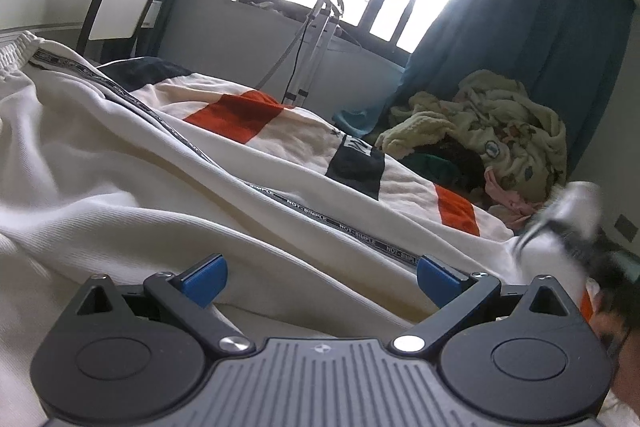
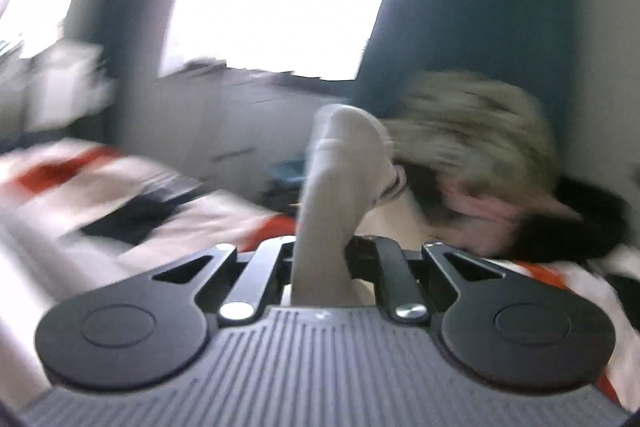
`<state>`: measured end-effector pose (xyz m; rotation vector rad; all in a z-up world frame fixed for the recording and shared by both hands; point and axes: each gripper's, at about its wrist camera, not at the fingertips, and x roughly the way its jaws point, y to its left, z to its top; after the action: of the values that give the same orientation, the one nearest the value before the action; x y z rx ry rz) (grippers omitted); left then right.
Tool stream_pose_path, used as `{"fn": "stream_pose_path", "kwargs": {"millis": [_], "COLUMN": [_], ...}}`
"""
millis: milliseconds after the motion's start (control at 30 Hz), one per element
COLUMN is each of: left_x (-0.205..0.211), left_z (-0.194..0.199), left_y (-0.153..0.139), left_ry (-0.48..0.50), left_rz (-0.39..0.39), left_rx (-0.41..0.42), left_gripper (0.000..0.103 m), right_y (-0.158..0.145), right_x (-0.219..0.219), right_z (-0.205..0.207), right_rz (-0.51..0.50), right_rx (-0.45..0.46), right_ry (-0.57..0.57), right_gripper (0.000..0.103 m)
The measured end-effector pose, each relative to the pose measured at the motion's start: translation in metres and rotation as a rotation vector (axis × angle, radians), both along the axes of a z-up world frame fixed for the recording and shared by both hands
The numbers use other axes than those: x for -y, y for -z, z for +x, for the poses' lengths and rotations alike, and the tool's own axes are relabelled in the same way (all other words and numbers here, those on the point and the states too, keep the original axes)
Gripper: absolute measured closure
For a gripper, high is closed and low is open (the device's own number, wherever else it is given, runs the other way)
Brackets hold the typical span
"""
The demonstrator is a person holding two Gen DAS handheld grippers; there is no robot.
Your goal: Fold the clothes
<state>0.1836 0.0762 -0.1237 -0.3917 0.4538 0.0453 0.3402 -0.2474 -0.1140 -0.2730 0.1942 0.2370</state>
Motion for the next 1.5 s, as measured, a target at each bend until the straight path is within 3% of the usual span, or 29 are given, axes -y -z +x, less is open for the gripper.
{"fn": "stream_pose_path", "kwargs": {"millis": [100,233,367,467,533,633,733,800,900,967,1033,1100,1200,1333,1500], "left_x": [-0.002,-0.003,0.000,0.003,0.005,0.007,0.008,0.008,0.008,0.008,0.008,0.010,0.013,0.022,0.033], "left_z": [-0.001,-0.001,0.000,0.000,-0.001,-0.001,-0.001,-0.002,-0.001,0.000,0.000,0.000,0.000,0.001,0.002], "left_y": [0.000,0.000,0.001,0.002,0.002,0.002,0.003,0.002,0.003,0.003,0.004,0.004,0.005,0.008,0.016], "left_ry": [-0.003,-0.006,0.007,0.020,0.030,0.038,0.037,0.035,0.032,0.031,0.035,0.043,0.055,0.091,0.143], "left_rz": [0.001,0.005,0.015,0.020,0.028,0.041,0.042,0.045,0.047,0.047,0.044,0.050,0.059,0.091,0.141], "left_rx": [0.002,0.005,0.000,-0.002,0.000,-0.002,-0.006,-0.005,-0.012,-0.019,-0.022,-0.024,-0.022,-0.018,-0.027], "left_gripper": [0.001,0.001,0.001,0.001,0.001,0.001,0.001,0.001,0.001,0.001,0.001,0.001,0.001,0.001,0.001], "right_y": [0.016,0.016,-0.008,-0.007,0.007,0.032,0.042,0.047,0.047,0.042,0.034,0.026,0.027,0.035,0.051], "right_x": [-0.022,0.000,0.065,0.134,0.183,0.231,0.247,0.255,0.259,0.257,0.252,0.251,0.251,0.237,0.237], "right_z": [-0.007,-0.004,-0.011,-0.013,-0.014,-0.021,-0.027,-0.033,-0.048,-0.057,-0.062,-0.045,-0.006,0.026,0.062], "right_rz": [-0.097,-0.109,0.077,0.291,0.455,0.673,0.810,0.888,0.934,0.906,0.855,0.817,0.897,0.974,1.025], "right_rx": [-0.065,-0.069,-0.045,-0.106,-0.222,-0.359,-0.397,-0.405,-0.346,-0.260,-0.186,-0.157,-0.235,-0.236,-0.274], "right_ry": [-0.126,-0.095,0.124,0.396,0.547,0.639,0.690,0.735,0.818,0.859,0.865,0.801,0.607,0.525,0.656], "right_gripper": [0.092,0.092,0.092,0.091,0.091,0.085,0.079,0.068,0.051,0.042,0.042,0.042,0.043,0.042,0.042]}}
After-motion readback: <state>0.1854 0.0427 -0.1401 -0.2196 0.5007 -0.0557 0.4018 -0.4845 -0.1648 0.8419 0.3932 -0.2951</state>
